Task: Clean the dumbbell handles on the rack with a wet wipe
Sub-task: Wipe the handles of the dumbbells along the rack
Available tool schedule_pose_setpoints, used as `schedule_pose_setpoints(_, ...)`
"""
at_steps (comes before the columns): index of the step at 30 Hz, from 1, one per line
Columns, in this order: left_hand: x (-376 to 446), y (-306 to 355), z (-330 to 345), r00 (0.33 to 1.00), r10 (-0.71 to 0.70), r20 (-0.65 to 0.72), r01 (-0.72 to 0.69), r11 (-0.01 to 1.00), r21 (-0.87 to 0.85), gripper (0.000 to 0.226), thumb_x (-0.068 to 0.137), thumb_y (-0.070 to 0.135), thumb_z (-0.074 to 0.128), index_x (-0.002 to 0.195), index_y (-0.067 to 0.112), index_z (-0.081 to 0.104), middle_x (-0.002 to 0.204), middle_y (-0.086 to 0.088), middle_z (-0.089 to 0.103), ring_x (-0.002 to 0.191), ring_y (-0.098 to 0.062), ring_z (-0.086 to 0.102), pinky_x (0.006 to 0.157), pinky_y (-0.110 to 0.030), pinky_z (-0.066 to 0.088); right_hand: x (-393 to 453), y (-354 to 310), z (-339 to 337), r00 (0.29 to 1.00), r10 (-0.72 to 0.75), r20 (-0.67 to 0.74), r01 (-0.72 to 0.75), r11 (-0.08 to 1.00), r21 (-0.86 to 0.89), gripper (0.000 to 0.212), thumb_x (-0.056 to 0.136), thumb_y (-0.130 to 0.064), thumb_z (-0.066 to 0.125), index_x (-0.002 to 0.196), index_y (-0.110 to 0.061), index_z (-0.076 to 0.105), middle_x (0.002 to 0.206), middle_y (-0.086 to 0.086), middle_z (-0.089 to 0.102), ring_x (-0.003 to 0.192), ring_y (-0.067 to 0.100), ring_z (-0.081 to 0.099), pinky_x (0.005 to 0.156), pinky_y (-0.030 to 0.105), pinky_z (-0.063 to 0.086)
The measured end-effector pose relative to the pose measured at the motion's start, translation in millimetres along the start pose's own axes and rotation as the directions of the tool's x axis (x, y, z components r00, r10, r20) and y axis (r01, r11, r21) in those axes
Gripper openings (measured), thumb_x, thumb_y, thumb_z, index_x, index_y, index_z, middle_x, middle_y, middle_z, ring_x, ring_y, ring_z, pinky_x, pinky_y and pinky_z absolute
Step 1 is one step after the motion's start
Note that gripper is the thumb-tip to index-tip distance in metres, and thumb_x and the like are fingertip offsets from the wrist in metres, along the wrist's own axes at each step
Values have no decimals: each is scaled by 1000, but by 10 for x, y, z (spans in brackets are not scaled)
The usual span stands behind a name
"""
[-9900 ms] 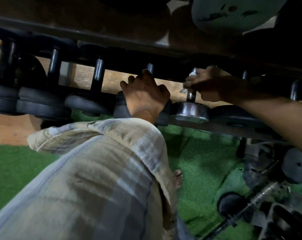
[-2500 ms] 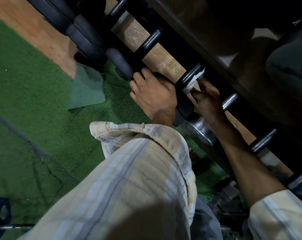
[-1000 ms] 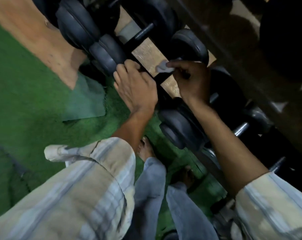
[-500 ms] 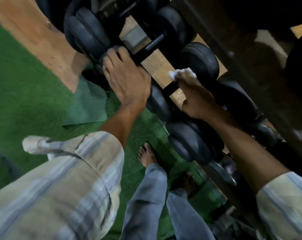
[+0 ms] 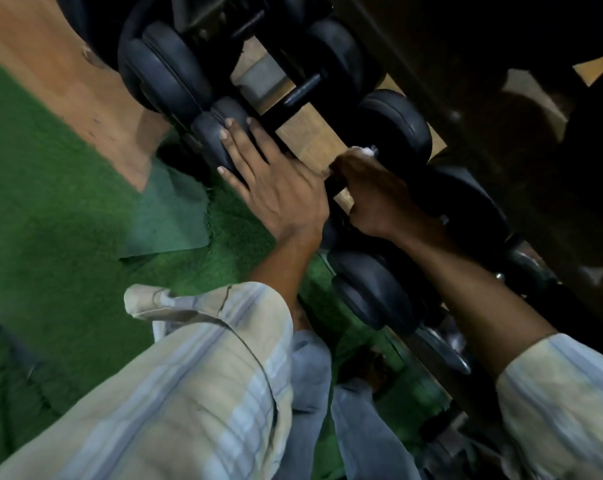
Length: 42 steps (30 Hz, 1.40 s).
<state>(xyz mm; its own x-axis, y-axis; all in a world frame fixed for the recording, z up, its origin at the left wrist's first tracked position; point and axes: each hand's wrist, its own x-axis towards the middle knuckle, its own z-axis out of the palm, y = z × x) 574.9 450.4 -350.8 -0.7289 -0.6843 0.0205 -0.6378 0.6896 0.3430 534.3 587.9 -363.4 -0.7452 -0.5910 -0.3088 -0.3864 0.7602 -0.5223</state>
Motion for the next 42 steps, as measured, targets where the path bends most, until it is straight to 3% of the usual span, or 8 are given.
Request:
schedule_pose_setpoints(4,-7,-2,9,1000,-5,-15,5,1000,6,74,89,24,38,161,13,27,172,-8,12,160,-26,5,126,-57,12,76,-186,-57,971,-74,228,79,997,-13,40,61,-26,53,100,-34,51,115,-2,56,110,25,59,82,45,54)
schedule_pose_setpoints(11,-6,0,2,1000,-3,-12,3,1000,6,78,84,21,39,161,14,27,173,-7,11,160,-25,3,126,-58,12,183,38,-216,994,101,-51,-112,928,-355,34,78,-4,62,109,-18,59,116,3,55,111,28,55,68,34,47)
schedule_pose_setpoints(17,-10,8,-20,1000,-11,-13,11,1000,-9,78,85,20,41,161,14,26,173,-8,11,160,-25,3,126,-58,12,23,-232,-150,960,-53,274,52,999,11,48,65,-15,55,111,-30,50,120,0,52,117,27,55,91,51,54)
schedule_pose_setpoints(24,-6,4,-31,1000,-12,7,12,1000,-14,78,85,23,32,162,13,24,173,-8,8,160,-25,0,126,-58,12,-217,-502,-45,938,248,241,-282,953,115,87,90,-5,57,163,-15,10,171,5,1,157,20,-5,127,36,14)
schedule_pose_setpoints(28,-19,2,-12,1000,-4,3,4,1000,-14,77,87,20,41,162,13,24,173,-9,8,160,-26,1,126,-58,11,-83,-513,57,929,365,54,-365,888,281,77,91,-4,57,159,-5,20,168,15,15,156,30,10,121,29,24)
schedule_pose_setpoints(33,-11,-8,0,1000,-8,-2,8,1000,-19,78,86,18,42,162,13,25,173,-9,8,160,-26,1,126,-59,11,29,-431,40,773,630,-80,-464,646,606,44,92,-1,44,136,-7,51,131,12,56,123,28,55,67,2,38)
schedule_pose_setpoints(37,-13,-8,-9,1000,-4,0,4,1000,-19,78,85,19,36,162,12,25,173,-9,8,160,-26,0,126,-59,11,181,-408,-71,683,730,30,-342,283,896,69,76,6,57,143,-12,53,112,0,60,100,13,54,68,18,43)
schedule_pose_setpoints(42,-19,1,-34,1000,-2,1,2,1000,-14,79,83,20,32,161,12,26,173,-10,9,160,-27,2,126,-59,12,333,-344,-224,543,802,248,-170,-183,968,17,53,-10,55,43,-18,44,51,-3,38,45,14,36,46,23,27)
